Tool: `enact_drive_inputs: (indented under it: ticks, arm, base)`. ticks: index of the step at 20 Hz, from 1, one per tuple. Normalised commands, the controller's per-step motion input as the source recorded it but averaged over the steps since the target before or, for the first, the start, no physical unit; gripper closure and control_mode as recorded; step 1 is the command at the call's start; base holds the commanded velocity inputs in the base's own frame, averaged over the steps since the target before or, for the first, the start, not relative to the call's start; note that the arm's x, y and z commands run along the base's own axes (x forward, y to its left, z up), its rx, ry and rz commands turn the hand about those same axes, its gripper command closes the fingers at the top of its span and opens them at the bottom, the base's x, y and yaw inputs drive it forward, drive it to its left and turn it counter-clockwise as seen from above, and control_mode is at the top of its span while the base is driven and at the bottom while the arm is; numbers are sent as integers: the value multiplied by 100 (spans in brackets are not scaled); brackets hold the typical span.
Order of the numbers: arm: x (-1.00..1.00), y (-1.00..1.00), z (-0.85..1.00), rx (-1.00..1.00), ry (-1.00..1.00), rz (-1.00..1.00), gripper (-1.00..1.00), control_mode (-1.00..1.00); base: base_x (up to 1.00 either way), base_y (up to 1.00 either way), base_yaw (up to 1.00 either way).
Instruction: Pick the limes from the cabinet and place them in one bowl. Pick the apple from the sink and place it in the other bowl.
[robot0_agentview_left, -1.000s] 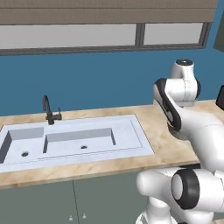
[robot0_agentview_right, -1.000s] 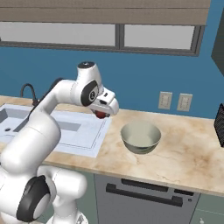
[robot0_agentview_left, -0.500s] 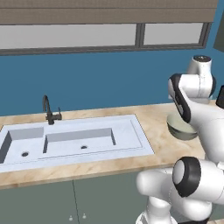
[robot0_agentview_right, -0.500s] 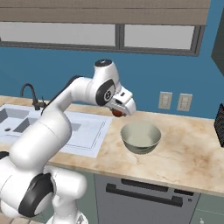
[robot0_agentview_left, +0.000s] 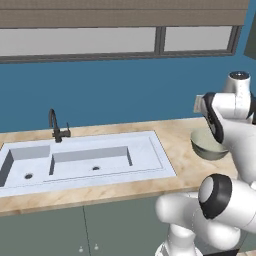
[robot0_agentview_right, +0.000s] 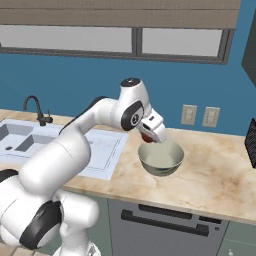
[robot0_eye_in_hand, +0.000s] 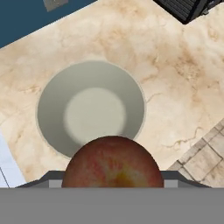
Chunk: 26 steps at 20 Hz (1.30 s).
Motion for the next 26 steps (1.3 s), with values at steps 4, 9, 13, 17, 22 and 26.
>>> enact_drive_inputs:
  ticks: [4, 9, 13, 17, 22, 26]
  arm:
    - [1, -15, -13, 3, 1, -2, 100, -100]
    - [0, -6, -57, 6, 9, 0, 100, -100]
    - [8, -11, -47, 3, 1, 0, 100, -100]
    - [23, 0, -28, 6, 0, 3, 100, -100]
    - [30, -2, -23, 3, 4, 5, 100, -100]
    - [18, 0, -24, 4, 0, 7, 100, -100]
  base:
    - [0, 0, 0]
    - [0, 0, 0]
    - [0, 0, 0]
    - [0, 0, 0]
    - [0, 0, 0]
    - [0, 0, 0]
